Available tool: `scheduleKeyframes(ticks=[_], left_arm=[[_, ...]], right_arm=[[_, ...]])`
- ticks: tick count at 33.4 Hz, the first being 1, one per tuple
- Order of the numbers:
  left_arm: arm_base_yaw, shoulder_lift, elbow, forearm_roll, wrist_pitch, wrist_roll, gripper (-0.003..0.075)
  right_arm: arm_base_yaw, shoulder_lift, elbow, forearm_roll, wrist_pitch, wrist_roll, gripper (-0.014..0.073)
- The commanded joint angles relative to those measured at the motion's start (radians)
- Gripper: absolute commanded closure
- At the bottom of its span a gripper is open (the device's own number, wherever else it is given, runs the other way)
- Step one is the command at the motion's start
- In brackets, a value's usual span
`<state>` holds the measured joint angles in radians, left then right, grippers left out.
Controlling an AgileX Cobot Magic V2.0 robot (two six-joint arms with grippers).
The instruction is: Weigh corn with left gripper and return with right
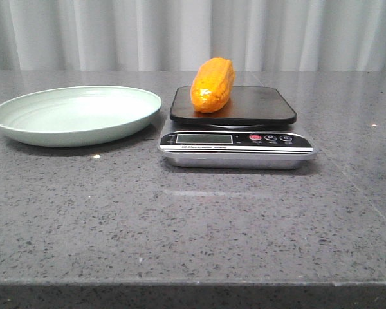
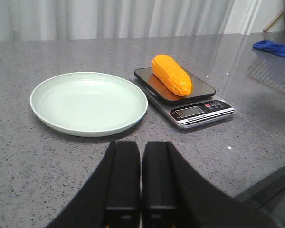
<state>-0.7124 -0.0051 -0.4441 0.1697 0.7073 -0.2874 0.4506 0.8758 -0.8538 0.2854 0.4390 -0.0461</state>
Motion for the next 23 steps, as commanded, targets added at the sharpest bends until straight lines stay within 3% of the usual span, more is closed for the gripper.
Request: scheduleKeyframes(ticks=[1,9,23], left_arm=[[0.003,-0.005,-0.024,0.003,-0.079,0.001,0.0588],[0.003,-0.005,-0.024,0.003,-0.079,0.001,0.0588],[0.003,-0.005,-0.024,0.003,-0.079,0.001,0.0588]], right_arm=[[0.068,0.102,-0.143,0.006,-0.073,-0.007,0.0009],[0.136,0.390,-0.433,-0.005,0.061,0.046,0.0068],[0.158,0.754,-0.873,-0.454,0.577,0.656,0.0088]])
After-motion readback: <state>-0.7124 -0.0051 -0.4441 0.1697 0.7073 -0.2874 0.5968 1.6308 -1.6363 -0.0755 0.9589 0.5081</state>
